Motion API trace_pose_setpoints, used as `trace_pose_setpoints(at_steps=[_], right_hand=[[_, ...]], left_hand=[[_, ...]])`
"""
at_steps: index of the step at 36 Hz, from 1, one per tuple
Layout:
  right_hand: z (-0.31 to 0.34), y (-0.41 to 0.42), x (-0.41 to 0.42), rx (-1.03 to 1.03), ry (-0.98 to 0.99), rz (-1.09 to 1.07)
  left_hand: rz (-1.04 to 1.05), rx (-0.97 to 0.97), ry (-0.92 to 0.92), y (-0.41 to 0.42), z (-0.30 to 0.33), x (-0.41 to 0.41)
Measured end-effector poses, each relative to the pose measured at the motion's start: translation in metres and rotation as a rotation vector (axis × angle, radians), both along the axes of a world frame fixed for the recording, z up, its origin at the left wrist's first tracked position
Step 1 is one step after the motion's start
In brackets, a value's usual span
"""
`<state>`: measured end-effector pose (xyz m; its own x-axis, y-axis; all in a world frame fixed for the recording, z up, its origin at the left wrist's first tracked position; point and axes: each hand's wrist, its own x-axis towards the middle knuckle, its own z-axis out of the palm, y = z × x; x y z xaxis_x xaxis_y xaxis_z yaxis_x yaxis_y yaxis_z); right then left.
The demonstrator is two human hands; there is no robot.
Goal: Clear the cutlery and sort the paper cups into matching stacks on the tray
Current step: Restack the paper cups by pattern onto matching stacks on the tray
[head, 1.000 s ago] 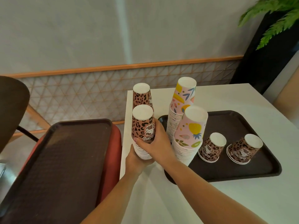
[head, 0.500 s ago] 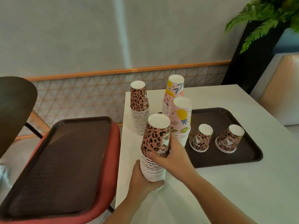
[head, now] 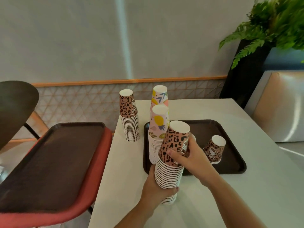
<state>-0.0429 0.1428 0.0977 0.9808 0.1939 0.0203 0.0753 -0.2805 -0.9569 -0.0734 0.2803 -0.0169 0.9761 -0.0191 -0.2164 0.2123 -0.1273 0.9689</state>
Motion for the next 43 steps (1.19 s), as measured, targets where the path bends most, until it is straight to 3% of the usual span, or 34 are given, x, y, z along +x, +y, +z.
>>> trace_pose_setpoints(at_steps=[13, 25, 43], right_hand=[[-0.003, -0.074, 0.035, -0.129, -0.079, 0.073], [-0.004, -0.073, 0.044, -0.145, -0.109, 0.171], [0.002, -0.052, 0.04, -0.1, -0.16, 0.006]], left_hand=[[0.13, 0.089, -0.028, -0.071, -0.008, 0.014], [0.17, 0.127, 0.06, -0.073, -0.009, 0.01], [0.06, 0.089, 0.092, -0.046, -0.006, 0.009]])
